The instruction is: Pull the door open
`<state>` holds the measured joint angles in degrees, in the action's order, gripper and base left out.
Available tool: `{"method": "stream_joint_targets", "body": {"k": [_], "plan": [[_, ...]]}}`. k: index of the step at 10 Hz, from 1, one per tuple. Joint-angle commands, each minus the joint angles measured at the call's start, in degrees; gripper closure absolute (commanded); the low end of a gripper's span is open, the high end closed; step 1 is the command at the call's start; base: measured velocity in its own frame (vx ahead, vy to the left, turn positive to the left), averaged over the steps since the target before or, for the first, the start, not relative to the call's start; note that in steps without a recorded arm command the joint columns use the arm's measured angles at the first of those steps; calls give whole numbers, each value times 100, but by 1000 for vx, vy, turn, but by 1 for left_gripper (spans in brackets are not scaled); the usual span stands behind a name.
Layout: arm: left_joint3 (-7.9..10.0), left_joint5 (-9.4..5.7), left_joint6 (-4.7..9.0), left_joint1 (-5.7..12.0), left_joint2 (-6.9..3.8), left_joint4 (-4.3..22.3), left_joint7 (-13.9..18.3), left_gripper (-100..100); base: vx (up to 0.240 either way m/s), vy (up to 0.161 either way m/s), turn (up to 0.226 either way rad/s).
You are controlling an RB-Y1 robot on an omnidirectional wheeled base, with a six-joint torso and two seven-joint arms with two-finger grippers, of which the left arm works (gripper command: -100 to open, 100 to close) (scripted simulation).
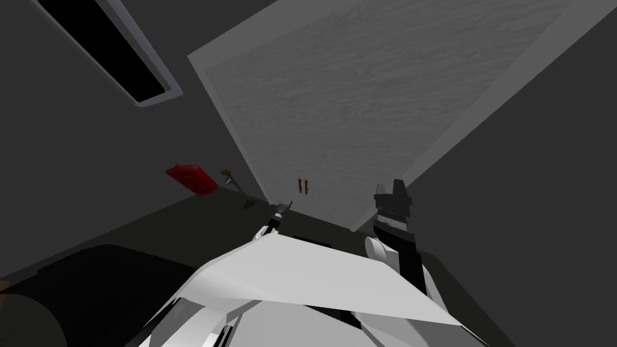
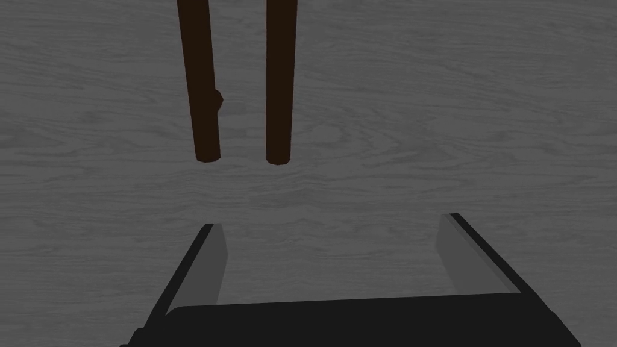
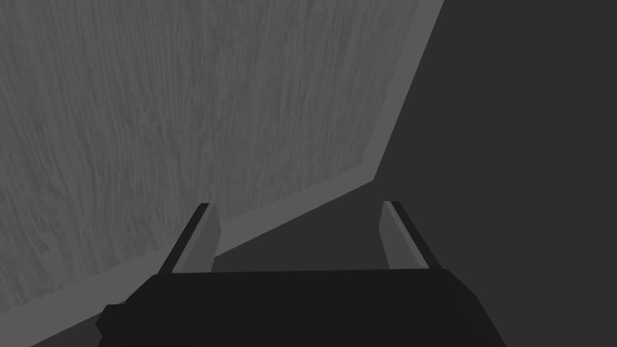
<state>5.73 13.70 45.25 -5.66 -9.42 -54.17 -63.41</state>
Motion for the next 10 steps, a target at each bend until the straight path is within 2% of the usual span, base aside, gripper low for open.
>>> {"method": "stream_joint_targets", "body": {"k": [1, 4, 6, 7, 10], "plan": [[9, 46, 71, 86, -11, 233, -187, -100, 145, -45, -22], [19, 124, 184, 235, -20, 597, -487, -100, 173, -39, -24], [18, 155, 229, 317, -16, 735, -607, -100, 134, -39, -29], [18, 143, 205, 277, -10, 670, -555, -100, 73, -30, -5], [233, 266, 198, 128, -84, 772, -554, -100, -140, 27, 85]]}}
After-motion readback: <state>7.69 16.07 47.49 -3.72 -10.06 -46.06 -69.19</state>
